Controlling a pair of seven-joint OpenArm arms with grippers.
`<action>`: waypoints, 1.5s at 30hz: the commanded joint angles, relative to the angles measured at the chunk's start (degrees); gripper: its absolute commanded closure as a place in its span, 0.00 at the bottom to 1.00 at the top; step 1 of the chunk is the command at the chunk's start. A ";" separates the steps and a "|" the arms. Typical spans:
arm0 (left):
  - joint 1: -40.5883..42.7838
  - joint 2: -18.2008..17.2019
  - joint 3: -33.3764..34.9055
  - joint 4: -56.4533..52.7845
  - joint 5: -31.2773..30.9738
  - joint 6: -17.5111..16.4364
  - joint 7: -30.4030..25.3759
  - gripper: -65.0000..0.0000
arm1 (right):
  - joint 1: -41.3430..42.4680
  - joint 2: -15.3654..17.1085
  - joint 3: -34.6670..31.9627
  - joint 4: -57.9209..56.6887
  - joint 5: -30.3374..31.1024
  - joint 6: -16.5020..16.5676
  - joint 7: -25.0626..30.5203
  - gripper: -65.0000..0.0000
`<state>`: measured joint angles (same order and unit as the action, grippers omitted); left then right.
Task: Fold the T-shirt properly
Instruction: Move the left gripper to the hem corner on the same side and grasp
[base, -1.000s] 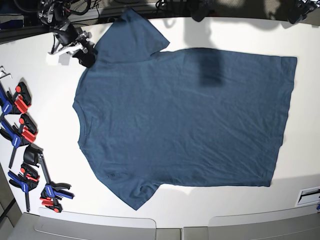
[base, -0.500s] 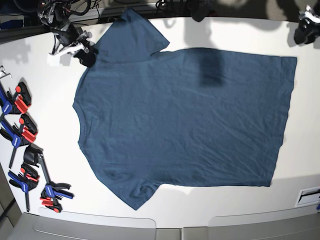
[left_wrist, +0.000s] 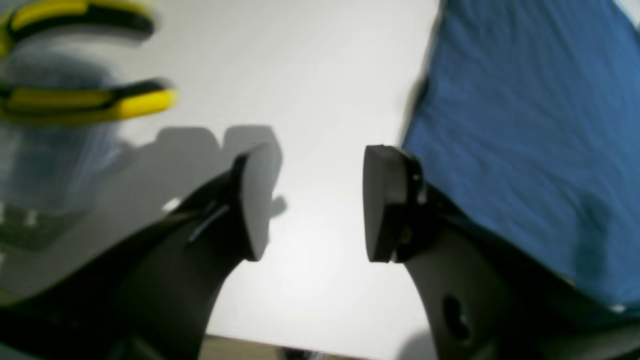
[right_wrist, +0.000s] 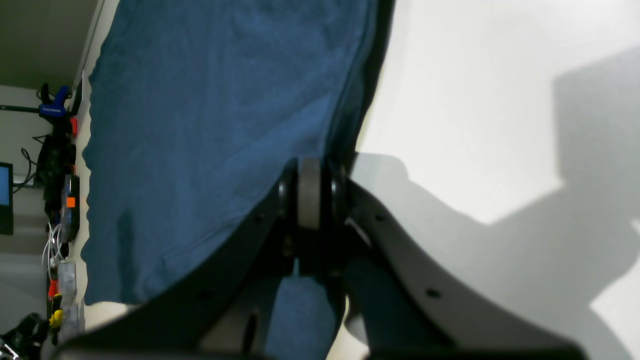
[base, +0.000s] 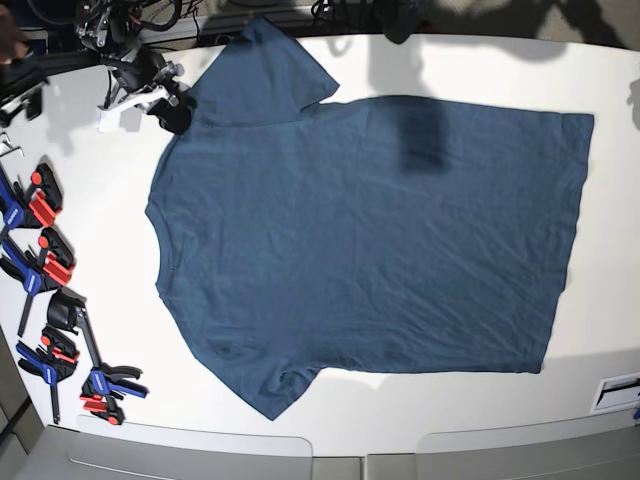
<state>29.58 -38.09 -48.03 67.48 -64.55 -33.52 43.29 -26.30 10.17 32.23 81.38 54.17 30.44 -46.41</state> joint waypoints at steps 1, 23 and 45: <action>-0.68 -1.97 -0.57 -1.49 -2.19 -0.92 -0.61 0.59 | -0.17 -0.04 -0.17 -0.39 -0.22 -1.05 -1.05 1.00; -9.88 -0.81 20.85 -12.17 -2.56 -2.56 5.49 0.59 | -0.07 -0.04 -0.17 -0.39 -0.22 -1.07 -1.27 1.00; -9.57 1.40 23.12 -8.57 -2.51 -2.71 13.33 0.59 | -0.07 -0.02 -0.17 -0.39 -0.24 -1.07 -1.88 1.00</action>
<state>19.33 -36.18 -25.28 59.05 -70.76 -37.63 52.73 -26.17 10.17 32.23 81.38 54.15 30.41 -46.85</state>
